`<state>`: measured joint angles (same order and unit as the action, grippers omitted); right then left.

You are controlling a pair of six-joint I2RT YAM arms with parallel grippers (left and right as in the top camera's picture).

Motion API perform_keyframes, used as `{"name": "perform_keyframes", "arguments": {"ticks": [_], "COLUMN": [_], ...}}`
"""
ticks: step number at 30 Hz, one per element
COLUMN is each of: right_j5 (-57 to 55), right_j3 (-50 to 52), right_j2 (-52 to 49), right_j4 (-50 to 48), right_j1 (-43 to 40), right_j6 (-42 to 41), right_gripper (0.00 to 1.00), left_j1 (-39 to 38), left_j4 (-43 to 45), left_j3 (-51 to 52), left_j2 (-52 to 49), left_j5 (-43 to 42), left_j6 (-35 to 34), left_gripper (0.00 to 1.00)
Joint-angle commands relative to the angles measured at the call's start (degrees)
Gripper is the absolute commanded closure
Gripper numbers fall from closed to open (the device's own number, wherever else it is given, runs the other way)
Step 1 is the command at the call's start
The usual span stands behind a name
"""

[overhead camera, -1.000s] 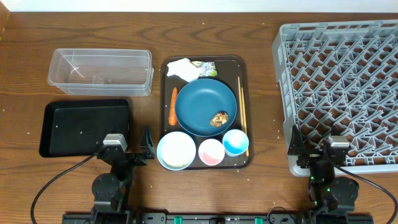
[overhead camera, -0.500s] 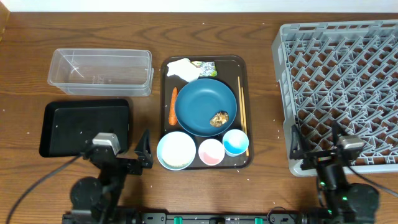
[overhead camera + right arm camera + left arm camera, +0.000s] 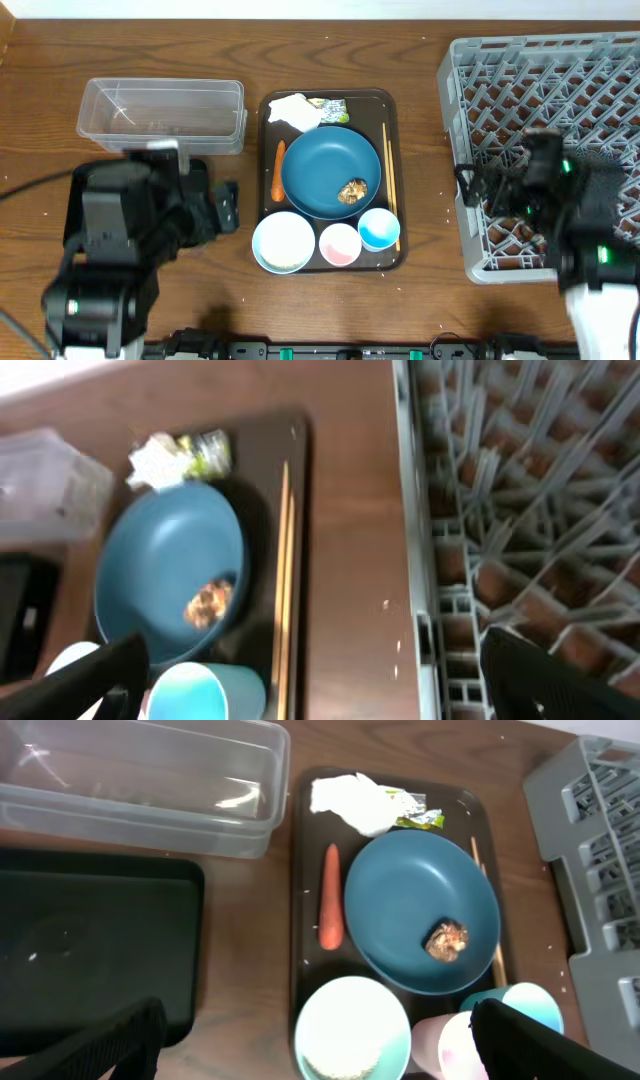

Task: Sort waste into correct bins and load items into the dishwasher rack
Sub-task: 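Reach left gripper to the pink cup and grasp it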

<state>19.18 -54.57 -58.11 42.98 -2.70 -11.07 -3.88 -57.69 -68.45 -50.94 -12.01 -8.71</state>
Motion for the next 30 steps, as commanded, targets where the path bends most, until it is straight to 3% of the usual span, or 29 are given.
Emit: {"name": "perform_keyframes", "arguments": {"ticks": [1,4,7,14,20,23,26,30], "right_j5": [3.5,11.6,15.5,9.1,1.9,-0.5,-2.5,-2.8], "right_j3": [-4.8,-5.5,-5.5,-5.5,-5.5,-5.5,-5.5,-5.5], "right_j2": [-6.5,-10.5,-11.5,-8.8,-6.0,-5.1,-4.9,-4.9], "right_j4": [2.7,3.5,3.4,4.4,3.3,2.9,2.9,2.9], "right_j1": [-0.5,-0.5,-0.5,0.3,0.3,0.3,0.3,0.3], "right_j6": [0.3,2.7,5.8,5.9,0.0,-2.1,-2.3,-3.6], "right_gripper": [0.01,0.01,0.12,0.01,0.04,0.1,0.17,0.19], "left_j1": [-0.2,-0.2,-0.2,-3.3,-10.8,-17.3,-23.3,-30.3], "left_j4": [-0.5,-0.6,-0.8,-1.5,0.3,0.3,0.0,-0.3], "left_j3": [-1.2,-1.2,-1.2,-1.2,-1.2,-0.7,0.0,0.0], "left_j2": [-3.1,-5.7,-7.7,-10.3,-13.6,-16.8,-20.9,-27.1], "left_j5": [-5.2,-11.4,-14.0,-13.8,-8.9,-4.9,3.8,5.2], "left_j6": [-0.4,-0.4,-0.3,1.4,1.3,0.9,-2.1,-5.5], "left_gripper": [0.02,0.02,0.02,0.02,0.01,0.12,0.13,0.17]}}
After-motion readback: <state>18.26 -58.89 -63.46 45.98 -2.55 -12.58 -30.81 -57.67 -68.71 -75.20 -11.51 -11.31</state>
